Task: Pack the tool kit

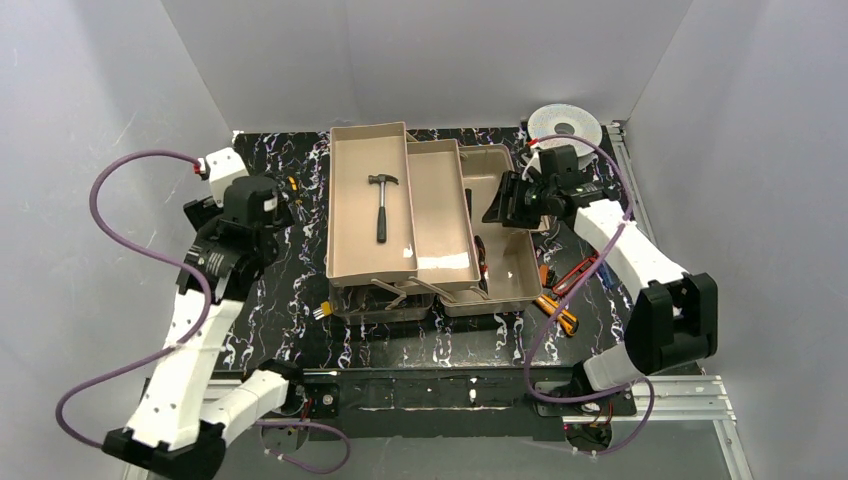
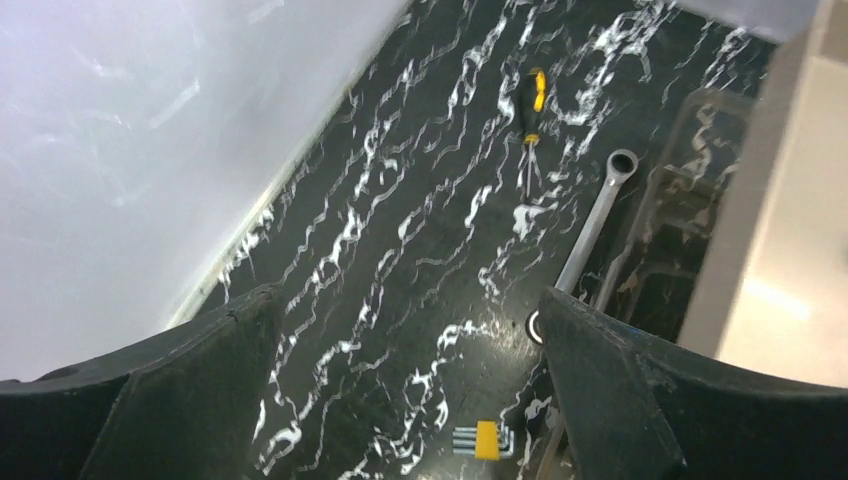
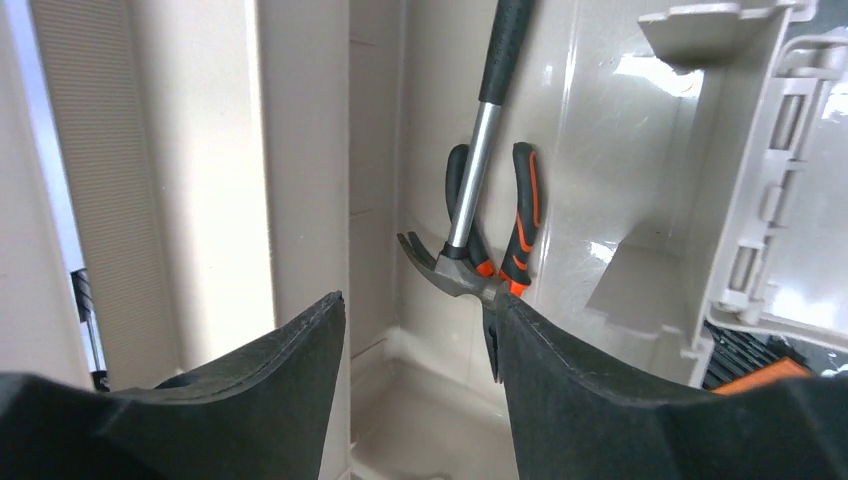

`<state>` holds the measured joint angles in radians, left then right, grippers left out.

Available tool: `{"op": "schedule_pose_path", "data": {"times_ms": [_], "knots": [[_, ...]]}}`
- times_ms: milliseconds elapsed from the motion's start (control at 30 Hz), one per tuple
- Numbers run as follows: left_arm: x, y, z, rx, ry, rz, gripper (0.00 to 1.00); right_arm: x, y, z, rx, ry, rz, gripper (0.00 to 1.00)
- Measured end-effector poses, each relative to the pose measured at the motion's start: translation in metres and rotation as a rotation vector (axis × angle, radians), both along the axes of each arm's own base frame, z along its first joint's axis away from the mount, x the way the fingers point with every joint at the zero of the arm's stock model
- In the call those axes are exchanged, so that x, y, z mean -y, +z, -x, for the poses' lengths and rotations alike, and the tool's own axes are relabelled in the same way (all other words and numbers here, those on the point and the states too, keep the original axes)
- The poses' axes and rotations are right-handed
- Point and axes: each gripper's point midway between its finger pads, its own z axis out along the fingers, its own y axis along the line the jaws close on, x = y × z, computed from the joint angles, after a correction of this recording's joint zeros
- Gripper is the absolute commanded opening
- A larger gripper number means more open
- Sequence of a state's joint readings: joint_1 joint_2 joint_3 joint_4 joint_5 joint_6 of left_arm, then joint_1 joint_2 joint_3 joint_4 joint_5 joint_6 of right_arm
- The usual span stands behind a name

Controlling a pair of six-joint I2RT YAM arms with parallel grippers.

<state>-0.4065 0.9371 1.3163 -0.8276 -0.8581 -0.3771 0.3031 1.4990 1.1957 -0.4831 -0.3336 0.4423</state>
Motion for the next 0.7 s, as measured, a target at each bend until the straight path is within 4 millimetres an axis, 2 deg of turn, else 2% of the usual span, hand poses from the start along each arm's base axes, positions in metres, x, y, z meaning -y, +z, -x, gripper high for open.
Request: {"op": "schedule_pose_path", "data": {"times_ms": [133,167,300,433,567,700], "knots": [[-0.017,-0.043,-0.014,-0.123,0.065,0.119,0.98,0.005,0.022,0.003,0.075,-0.015,-0.005,0.64],[-0.019,-0.055,-0.020,-0.159,0.073,0.153,0.98,0.006,0.034,0.006,0.110,-0.017,-0.015,0.64],[-0.021,-0.107,-0.050,-0.325,0.095,0.292,0.98,0.008,0.064,0.022,0.210,-0.016,-0.066,0.65],[-0.018,-0.157,-0.083,-0.480,0.110,0.431,0.98,0.010,0.080,0.041,0.273,-0.010,-0.114,0.64],[-0.017,-0.177,-0.124,-0.533,0.102,0.503,0.98,0.012,0.088,0.059,0.311,0.000,-0.147,0.64],[-0.020,-0.188,-0.182,-0.537,0.054,0.532,0.98,0.012,0.100,0.070,0.346,0.012,-0.180,0.64]]}}
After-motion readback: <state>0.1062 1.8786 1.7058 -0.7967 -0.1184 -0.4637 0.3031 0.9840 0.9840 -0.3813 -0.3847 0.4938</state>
